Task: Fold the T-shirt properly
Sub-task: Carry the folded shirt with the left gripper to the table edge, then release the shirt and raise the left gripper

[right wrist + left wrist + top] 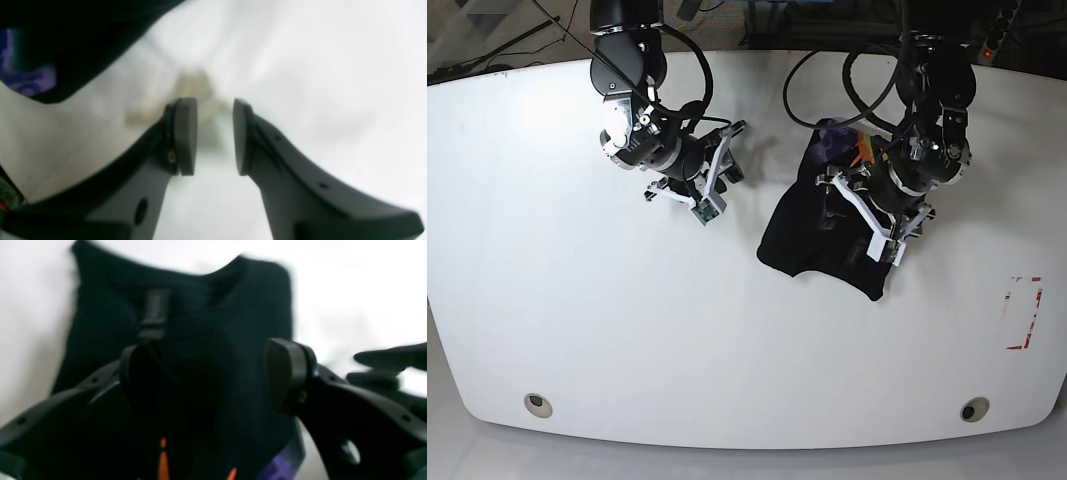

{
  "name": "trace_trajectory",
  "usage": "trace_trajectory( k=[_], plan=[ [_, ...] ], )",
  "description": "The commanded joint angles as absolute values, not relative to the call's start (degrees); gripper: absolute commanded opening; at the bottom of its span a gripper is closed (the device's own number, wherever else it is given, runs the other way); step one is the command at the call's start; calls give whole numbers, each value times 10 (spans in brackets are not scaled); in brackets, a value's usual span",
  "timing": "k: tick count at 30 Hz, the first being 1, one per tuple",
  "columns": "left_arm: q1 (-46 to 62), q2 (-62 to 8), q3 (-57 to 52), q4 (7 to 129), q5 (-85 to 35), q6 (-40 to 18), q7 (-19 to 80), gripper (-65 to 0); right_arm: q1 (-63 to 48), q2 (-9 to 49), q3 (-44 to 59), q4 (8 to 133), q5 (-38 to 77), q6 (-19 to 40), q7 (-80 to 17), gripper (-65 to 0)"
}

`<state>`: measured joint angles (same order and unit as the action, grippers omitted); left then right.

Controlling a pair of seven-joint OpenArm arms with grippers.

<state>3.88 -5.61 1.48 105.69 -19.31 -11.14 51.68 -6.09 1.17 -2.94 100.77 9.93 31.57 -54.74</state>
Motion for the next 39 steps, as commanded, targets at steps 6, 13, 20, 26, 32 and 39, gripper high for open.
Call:
trace_trajectory(
  k=[6,13,20,26,32,39],
  plan=[
    [40,-87,61,956,-149,-114,422,-203,-56,20,-25,1016,111,319,-536,-484],
    [49,-108,60,822,-131,-114,349,-203,-57,30,-23,1020,111,319,-536,-484],
    [51,-178,44,811,-131,-115,349,-203,-57,31,-12,1022,111,319,-536,-484],
    [48,-258,-28,735,-128,-173,348,-204,-54,32,-6,1026,111,319,-536,-484],
    [49,-327,-108,660,-128,-241,327,-204,-56,36,-6,1038,110,319,-536,-484],
    [50,-407,-143,588,-131,-250,279,-204,-57,40,-7,1044,110,319,-536,-484]
  ],
)
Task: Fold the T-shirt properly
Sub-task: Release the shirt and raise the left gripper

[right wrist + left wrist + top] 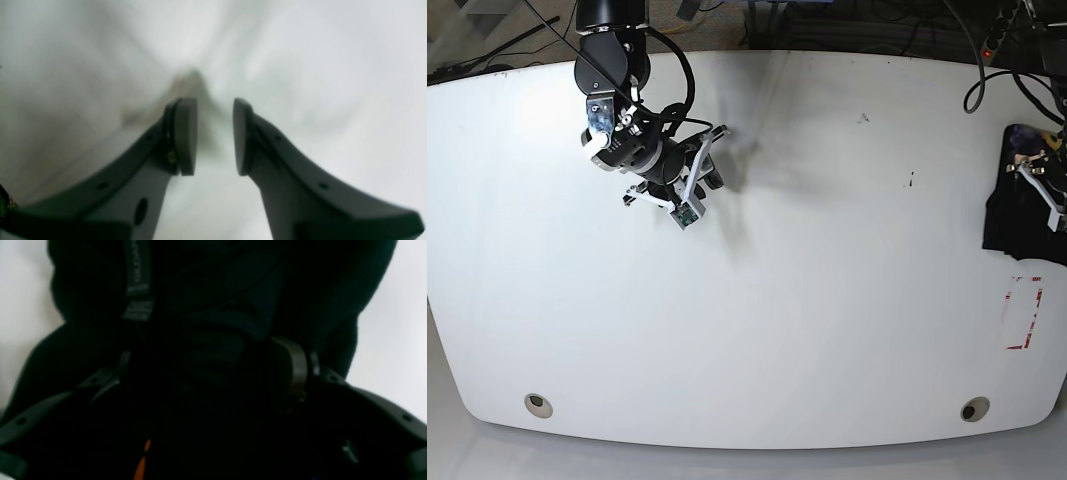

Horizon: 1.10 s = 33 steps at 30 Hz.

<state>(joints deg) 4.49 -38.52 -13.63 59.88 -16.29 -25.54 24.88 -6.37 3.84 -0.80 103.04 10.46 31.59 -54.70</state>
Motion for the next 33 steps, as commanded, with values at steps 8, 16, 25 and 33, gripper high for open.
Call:
trace_trajectory(
  k=[8,16,25,33],
  plan=[
    [48,-462,-212,591,-129,-321,278,-206,-57,41,-7,1044,109,319,-536,-484],
    [47,-470,-240,805,-128,-335,376,-206,-52,50,-6,1044,104,319,-508,-484],
    [15,-322,-196,922,-80,-258,291,-203,-46,102,-6,1013,62,304,-334,-484],
    [7,-155,-146,870,5,-227,80,-203,-63,116,38,919,-62,241,-90,-484]
  ],
)
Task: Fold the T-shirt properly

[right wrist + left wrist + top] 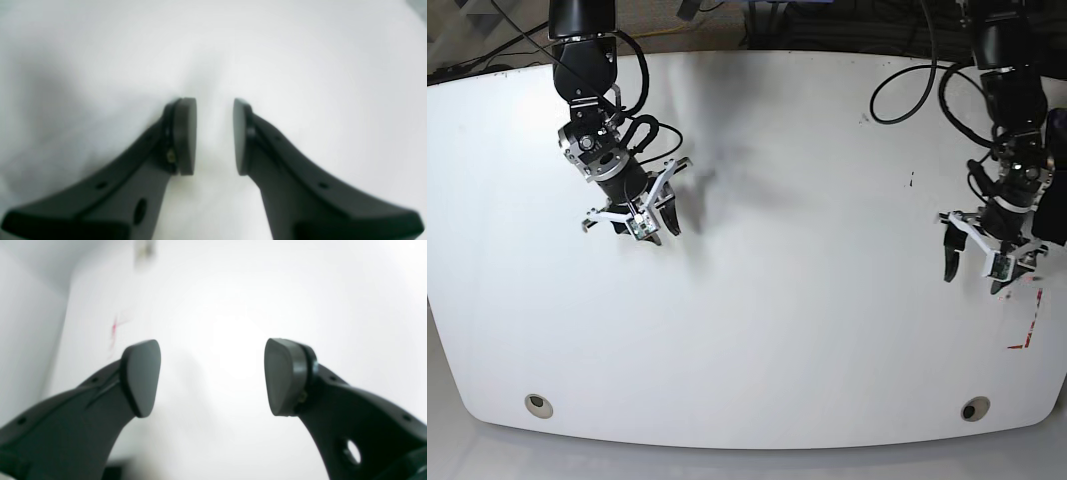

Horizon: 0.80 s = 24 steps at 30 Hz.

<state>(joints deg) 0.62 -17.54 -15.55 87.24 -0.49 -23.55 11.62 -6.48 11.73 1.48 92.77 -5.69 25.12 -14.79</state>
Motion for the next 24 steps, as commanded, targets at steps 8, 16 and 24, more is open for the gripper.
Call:
trace_trajectory(
  k=[8,16,24],
  plan=[
    [109,-95,-79,909,15,-177,-6,-204,-117,89,160,881,-77,237,46,-479],
    [284,-45,-62,1003,18,-176,-5,-204,-237,87,191,936,-13,241,46,-479],
    [455,-14,-65,1098,15,-176,67,-206,-394,89,192,1011,53,242,46,-479]
  ],
)
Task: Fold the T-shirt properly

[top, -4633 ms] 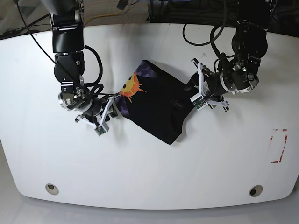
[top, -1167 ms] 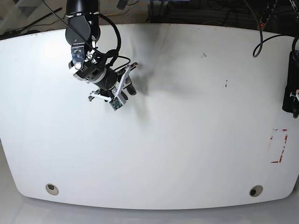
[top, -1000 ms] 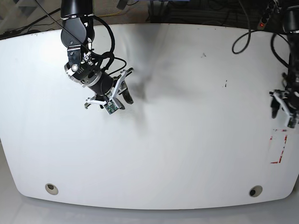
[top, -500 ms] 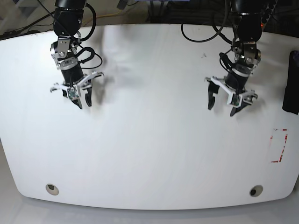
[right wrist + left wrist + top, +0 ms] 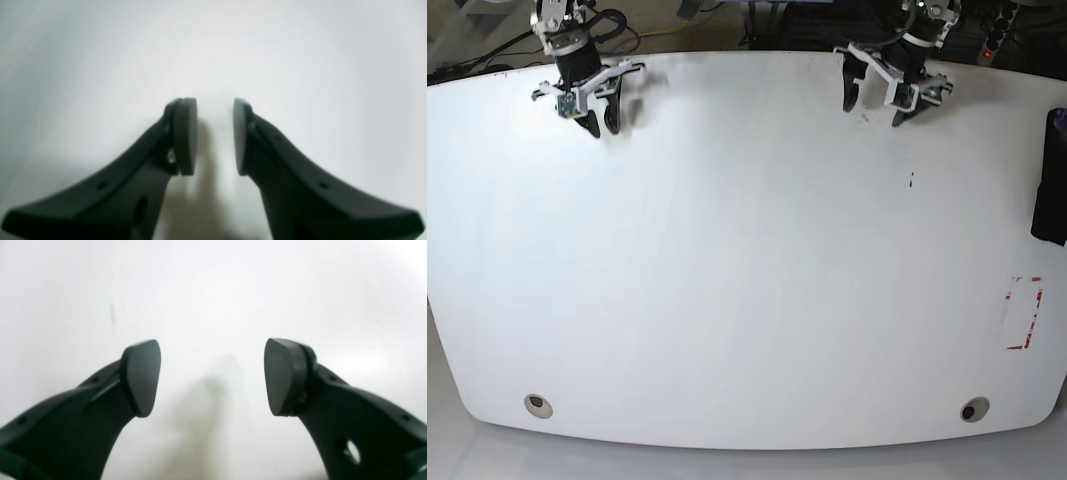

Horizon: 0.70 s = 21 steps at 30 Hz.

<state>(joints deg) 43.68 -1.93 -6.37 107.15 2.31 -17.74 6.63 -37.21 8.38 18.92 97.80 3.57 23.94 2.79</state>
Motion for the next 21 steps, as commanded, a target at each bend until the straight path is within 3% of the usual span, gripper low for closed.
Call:
trace_trajectory(
  k=[1,14,21],
  plan=[
    [474,-8,-66,1106,15,-176,82,-206,-421,88,192,1024,59,242,46,-480],
    [640,44,-125,1105,15,-176,167,-200,-656,87,186,1026,118,242,49,-484],
    [631,43,-127,976,15,-176,181,-203,-644,93,129,881,116,242,49,-484]
  ],
)
